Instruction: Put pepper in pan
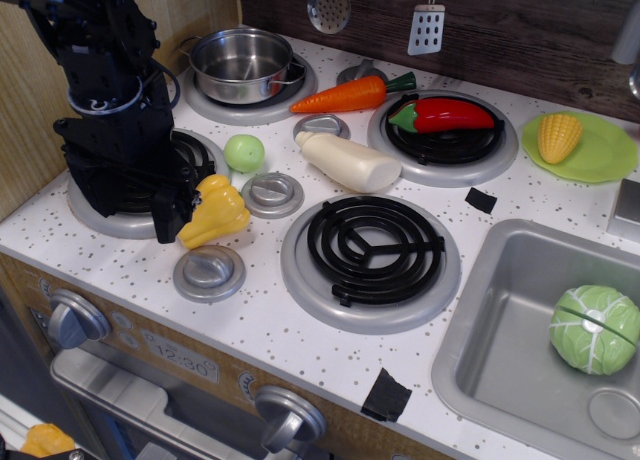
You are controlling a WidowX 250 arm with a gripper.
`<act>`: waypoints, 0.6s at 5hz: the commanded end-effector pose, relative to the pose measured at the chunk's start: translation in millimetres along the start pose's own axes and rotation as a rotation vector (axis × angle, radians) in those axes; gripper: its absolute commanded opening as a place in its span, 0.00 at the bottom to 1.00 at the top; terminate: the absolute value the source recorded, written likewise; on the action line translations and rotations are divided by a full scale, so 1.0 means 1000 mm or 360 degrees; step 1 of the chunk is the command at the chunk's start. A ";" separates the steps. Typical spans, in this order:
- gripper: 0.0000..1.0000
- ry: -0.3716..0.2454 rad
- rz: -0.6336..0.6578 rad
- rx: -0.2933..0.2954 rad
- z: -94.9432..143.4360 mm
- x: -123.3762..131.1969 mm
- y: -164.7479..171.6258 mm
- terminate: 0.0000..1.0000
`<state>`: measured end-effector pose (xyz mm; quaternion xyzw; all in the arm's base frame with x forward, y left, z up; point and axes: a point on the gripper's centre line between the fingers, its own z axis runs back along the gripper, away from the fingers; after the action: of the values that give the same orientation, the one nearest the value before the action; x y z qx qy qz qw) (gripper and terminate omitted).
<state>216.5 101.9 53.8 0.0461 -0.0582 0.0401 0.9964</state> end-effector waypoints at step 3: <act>1.00 -0.0146 -0.0406 0.0097 0.019 0.061 -0.050 0.00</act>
<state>294.3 38.3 71.5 0.0898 -0.0896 -0.1219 0.9844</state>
